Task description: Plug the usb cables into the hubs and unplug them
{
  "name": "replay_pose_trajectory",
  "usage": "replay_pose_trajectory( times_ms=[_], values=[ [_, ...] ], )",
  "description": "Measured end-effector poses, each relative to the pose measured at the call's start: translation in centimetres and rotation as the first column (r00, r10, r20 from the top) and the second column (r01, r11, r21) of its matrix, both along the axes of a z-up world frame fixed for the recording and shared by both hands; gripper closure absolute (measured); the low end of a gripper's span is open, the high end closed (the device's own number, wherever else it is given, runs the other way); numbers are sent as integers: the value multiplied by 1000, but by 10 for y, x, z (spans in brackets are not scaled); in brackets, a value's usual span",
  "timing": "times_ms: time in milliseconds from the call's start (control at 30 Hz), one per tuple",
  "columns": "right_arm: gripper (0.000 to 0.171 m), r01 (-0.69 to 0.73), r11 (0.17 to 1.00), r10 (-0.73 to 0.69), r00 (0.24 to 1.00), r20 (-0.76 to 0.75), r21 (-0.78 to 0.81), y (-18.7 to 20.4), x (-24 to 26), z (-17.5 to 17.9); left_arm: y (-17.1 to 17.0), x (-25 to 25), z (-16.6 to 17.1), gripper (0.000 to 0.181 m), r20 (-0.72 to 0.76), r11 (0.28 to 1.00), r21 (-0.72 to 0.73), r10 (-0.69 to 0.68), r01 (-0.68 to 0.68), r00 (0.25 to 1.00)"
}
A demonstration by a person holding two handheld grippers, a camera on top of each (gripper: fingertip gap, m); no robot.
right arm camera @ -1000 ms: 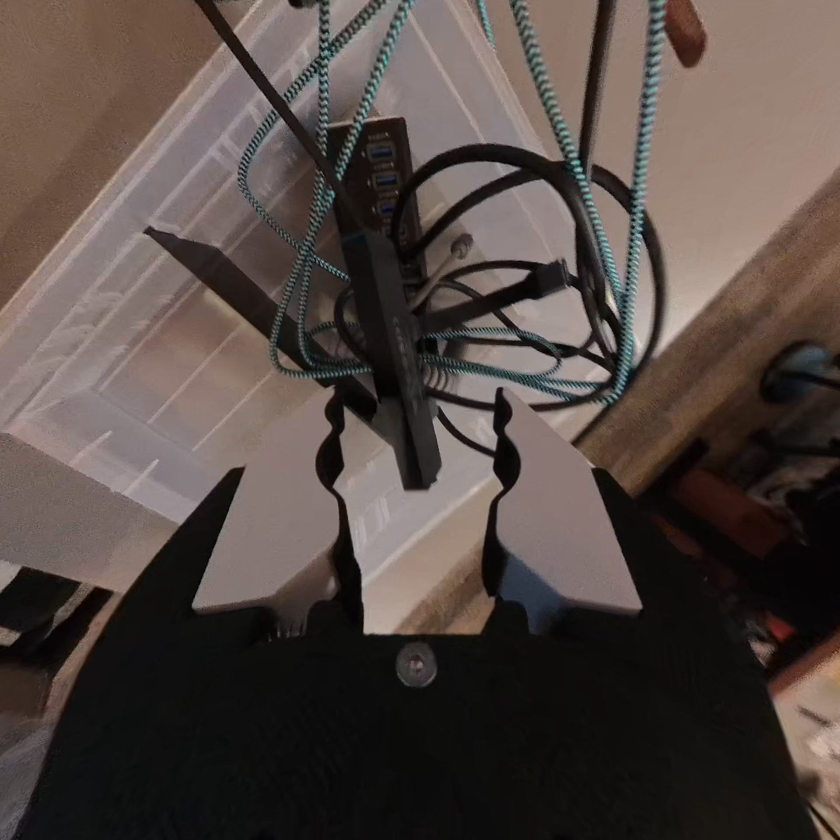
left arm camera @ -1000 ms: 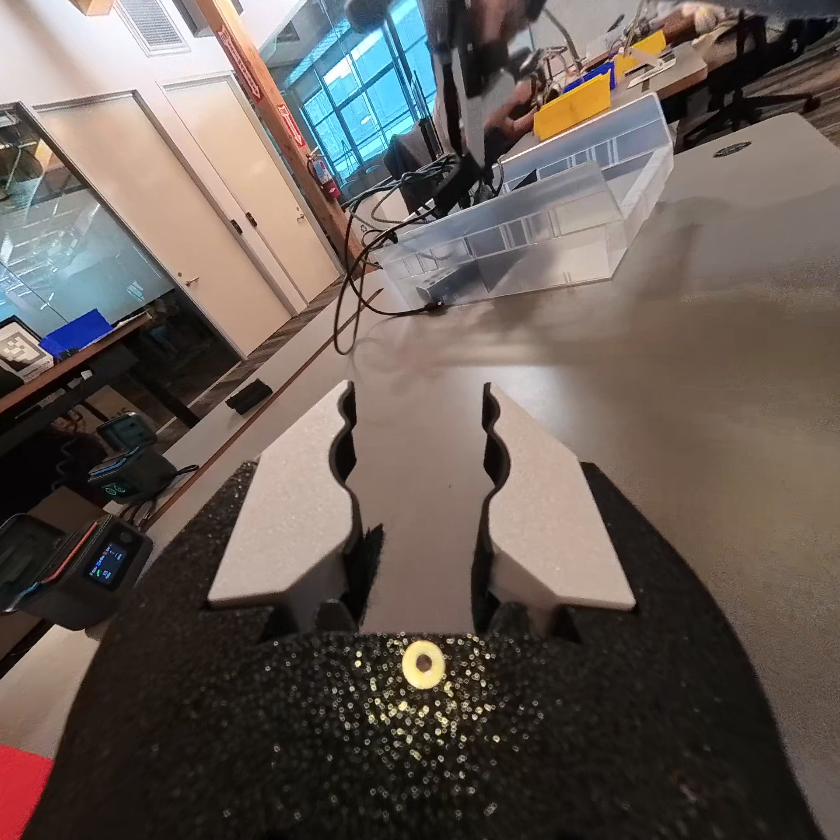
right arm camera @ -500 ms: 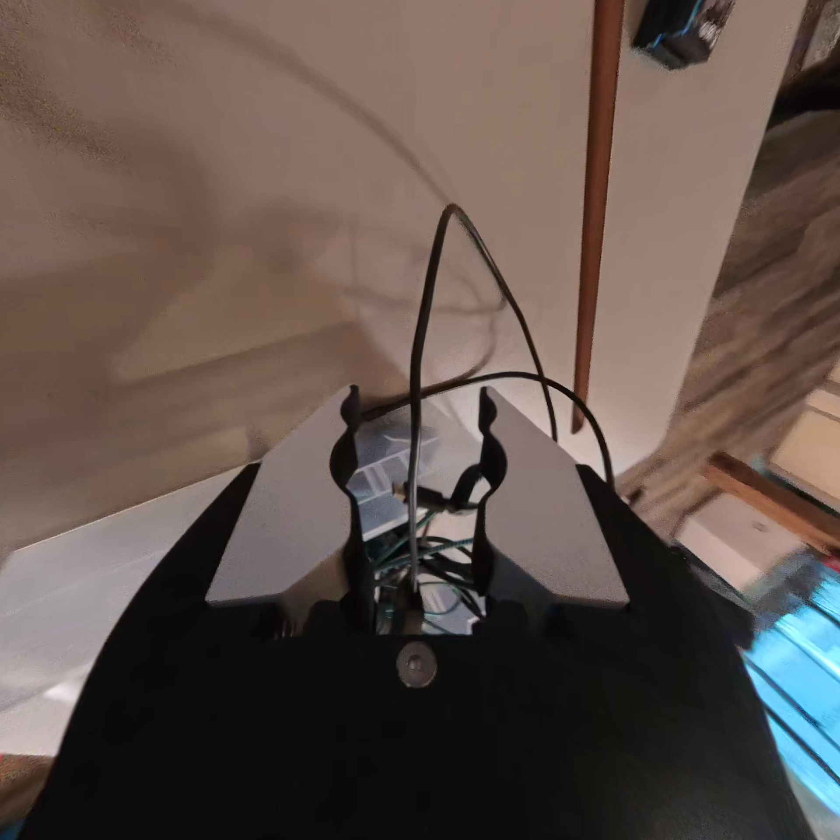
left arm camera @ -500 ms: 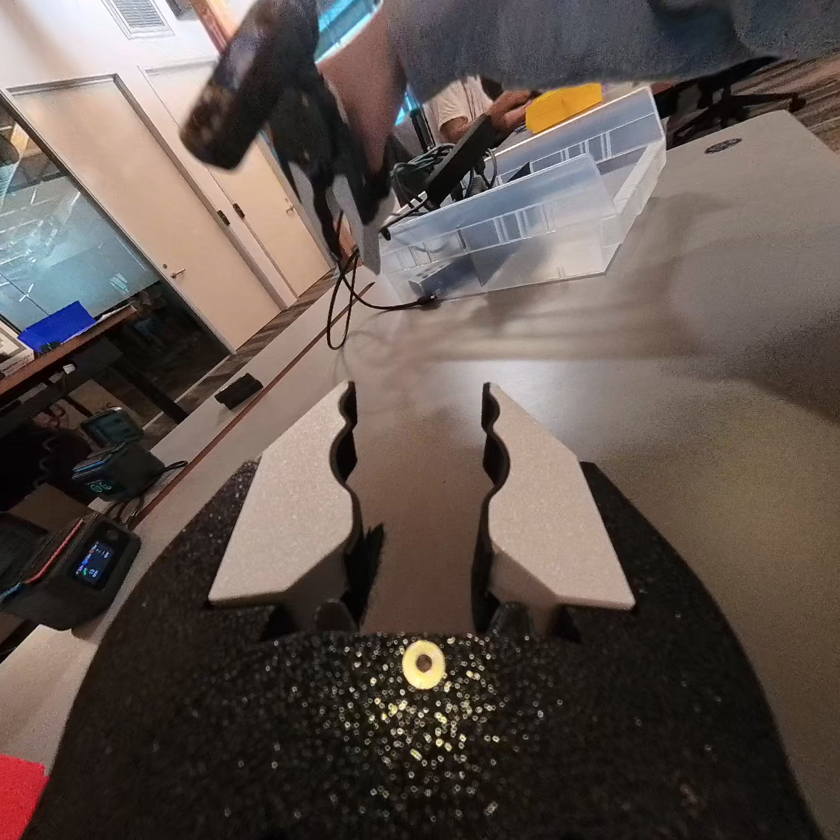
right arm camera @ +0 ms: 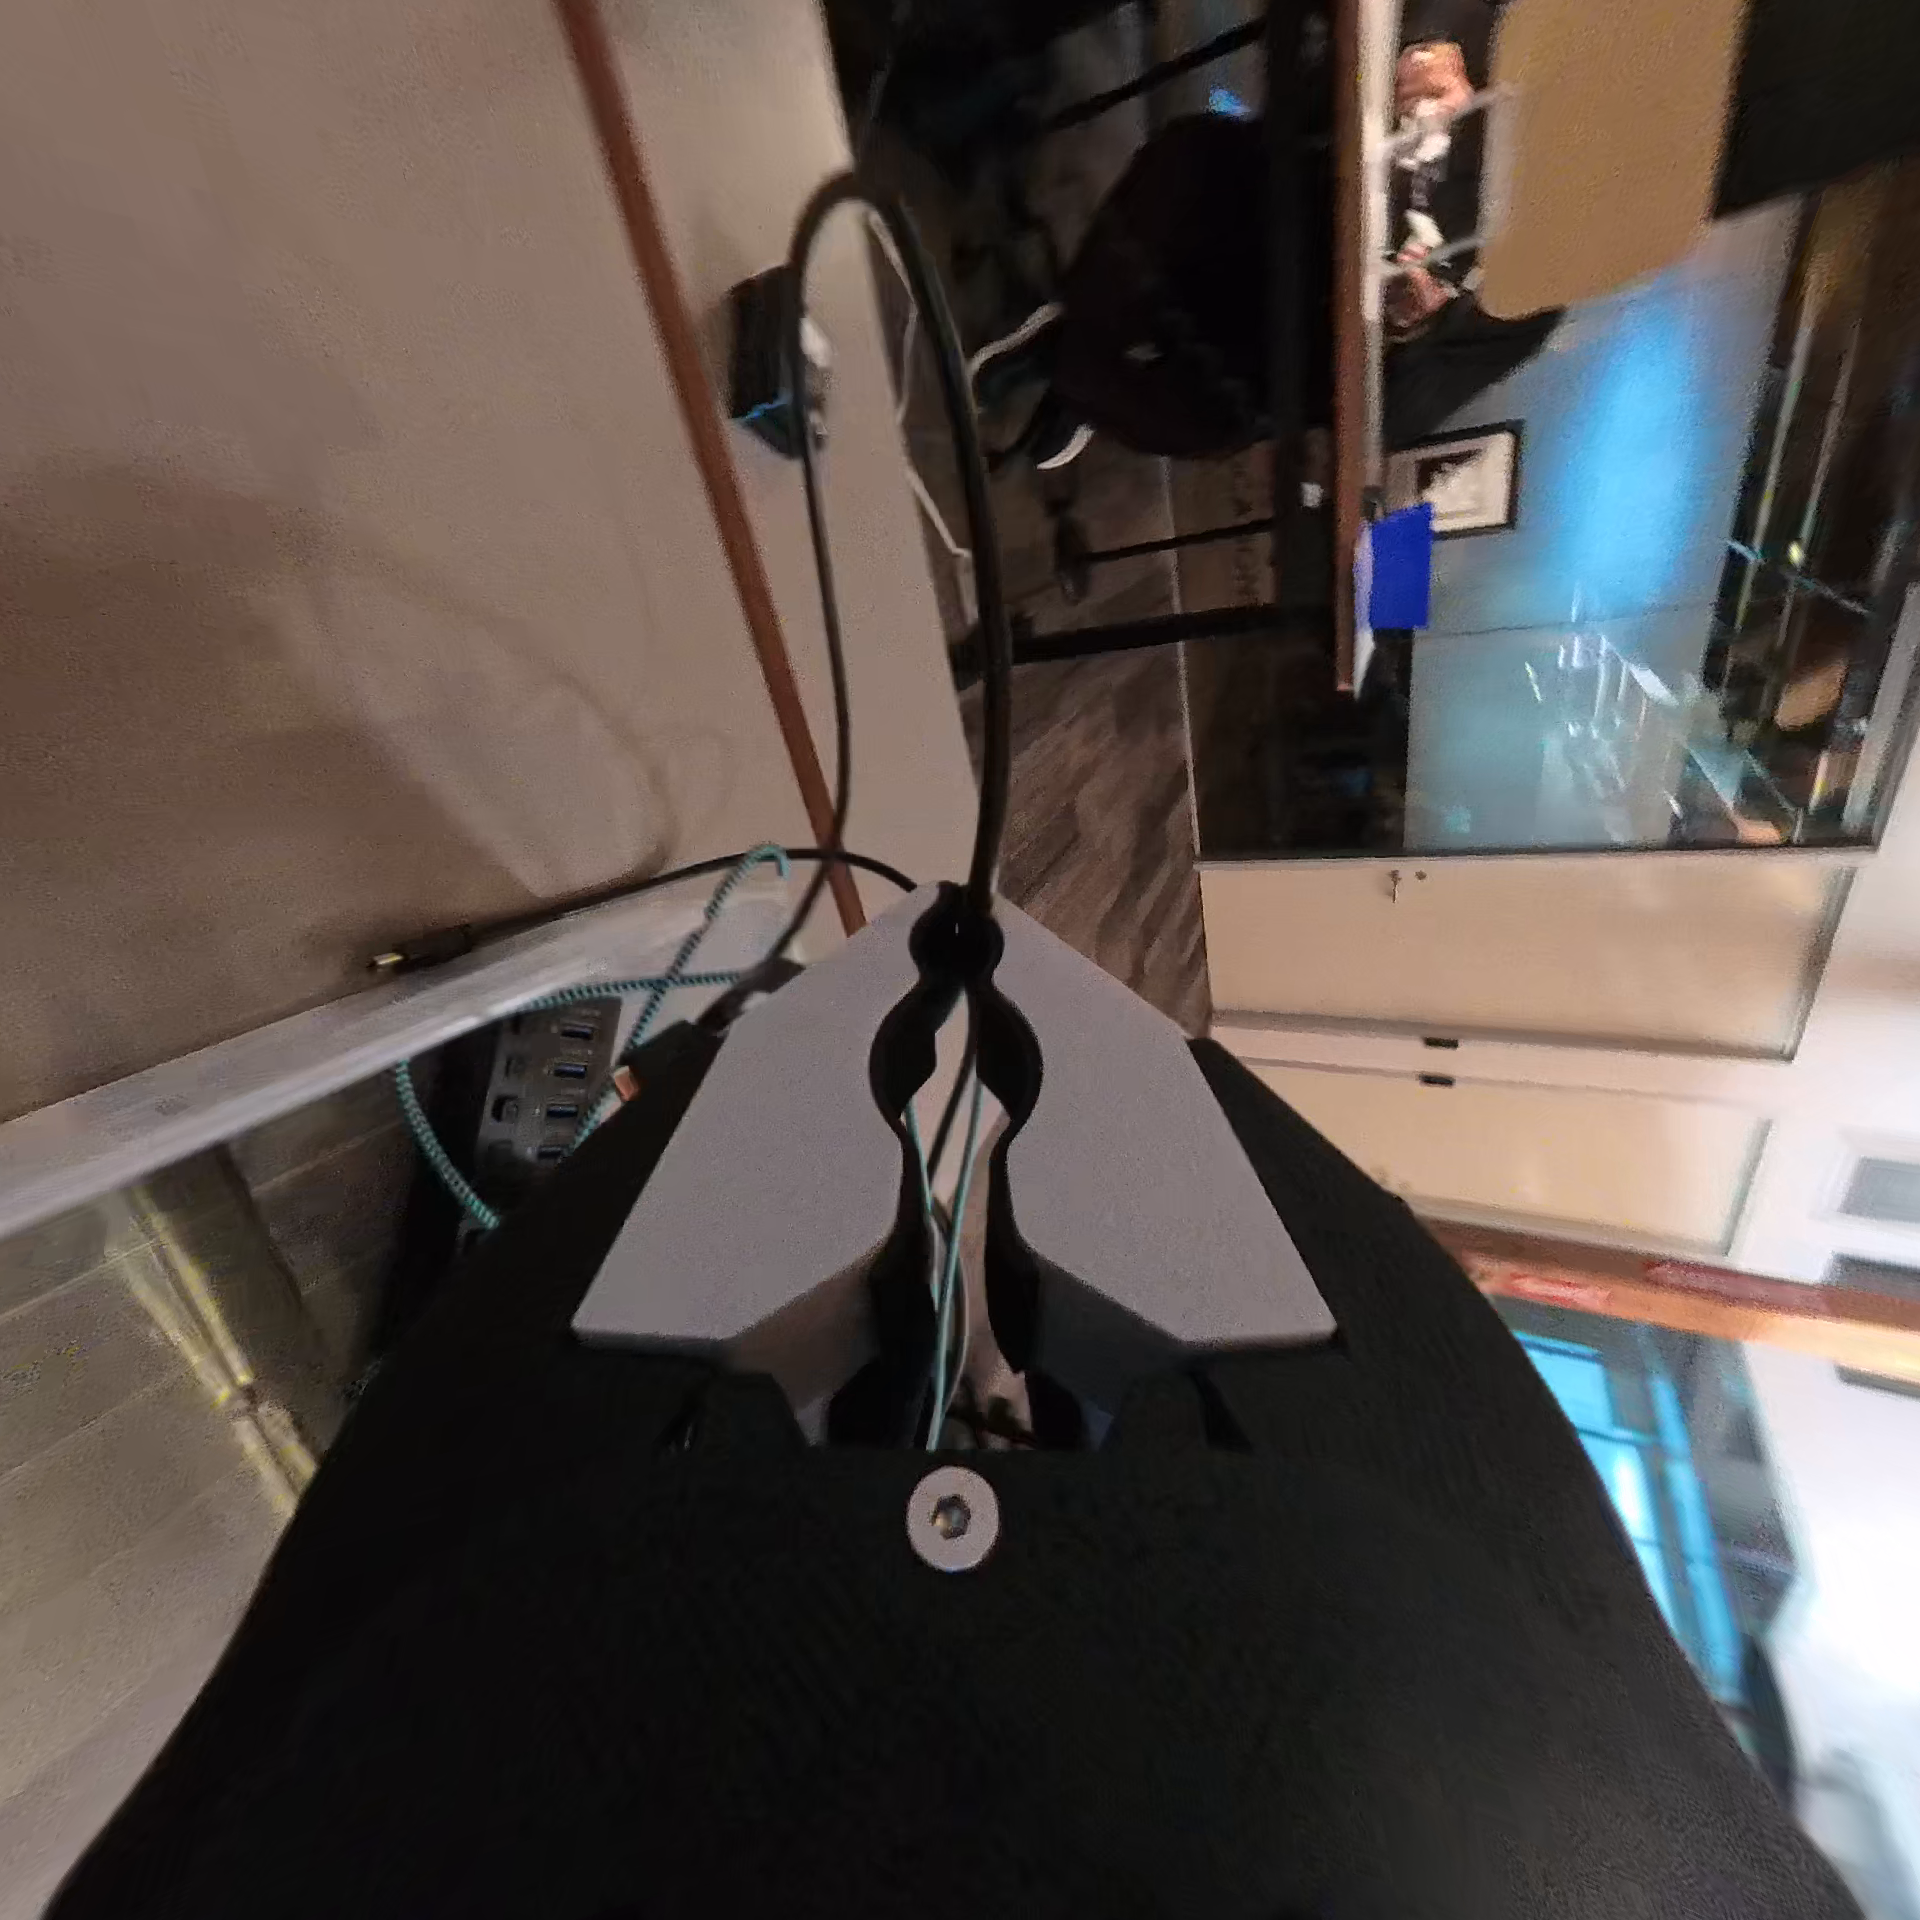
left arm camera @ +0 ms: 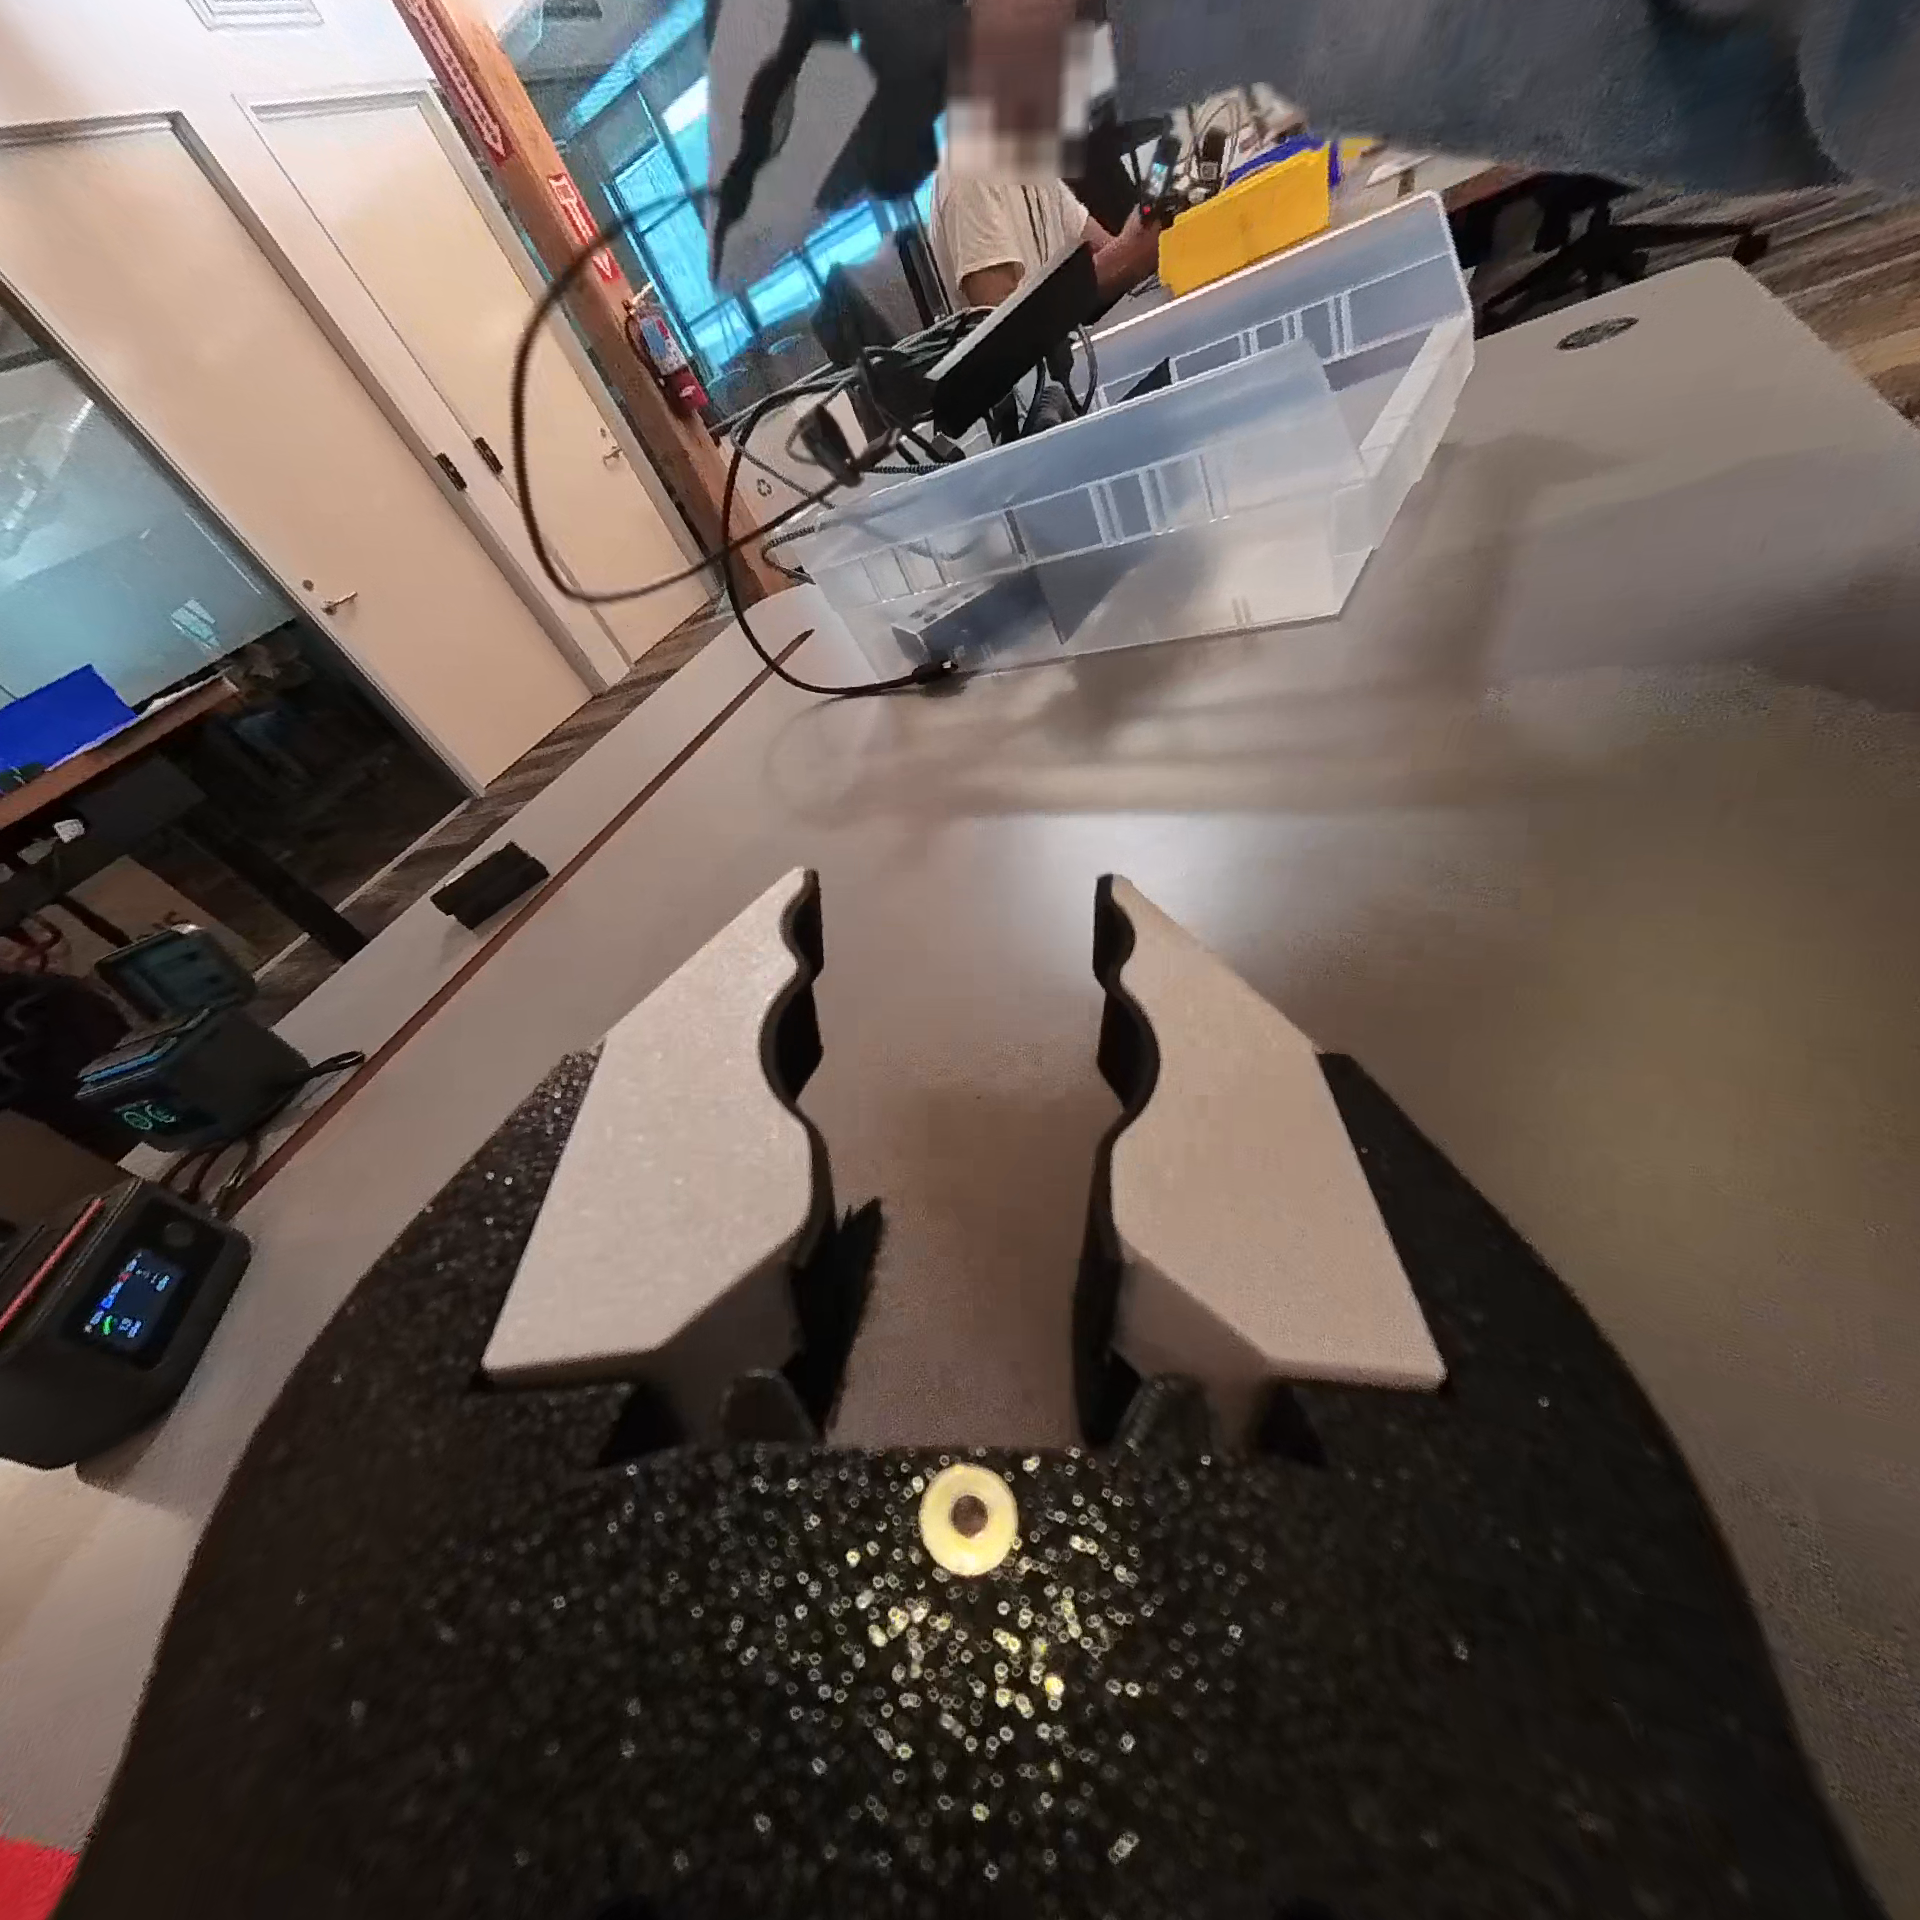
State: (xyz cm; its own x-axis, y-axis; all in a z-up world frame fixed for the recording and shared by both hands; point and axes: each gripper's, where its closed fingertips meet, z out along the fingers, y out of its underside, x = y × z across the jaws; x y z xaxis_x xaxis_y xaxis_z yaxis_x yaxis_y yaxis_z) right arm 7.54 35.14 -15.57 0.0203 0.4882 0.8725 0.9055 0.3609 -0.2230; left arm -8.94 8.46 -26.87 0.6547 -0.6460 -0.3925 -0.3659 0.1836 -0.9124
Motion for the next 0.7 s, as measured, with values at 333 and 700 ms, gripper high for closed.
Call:
replay_pose_trajectory(
  times_ms=[333, 700],
  values=[
    [171, 207, 875, -299, 942, -152, -437, 5, 116, -28, 1, 1, -2, 132, -10, 1000, -4, 1, -1, 1000],
    [171, 369, 740, -340, 927, 161, -561, 17, 116, -103, 0, 3, -4, 133, -24, 1000, -12, -10, 10, 1000]
  ],
)
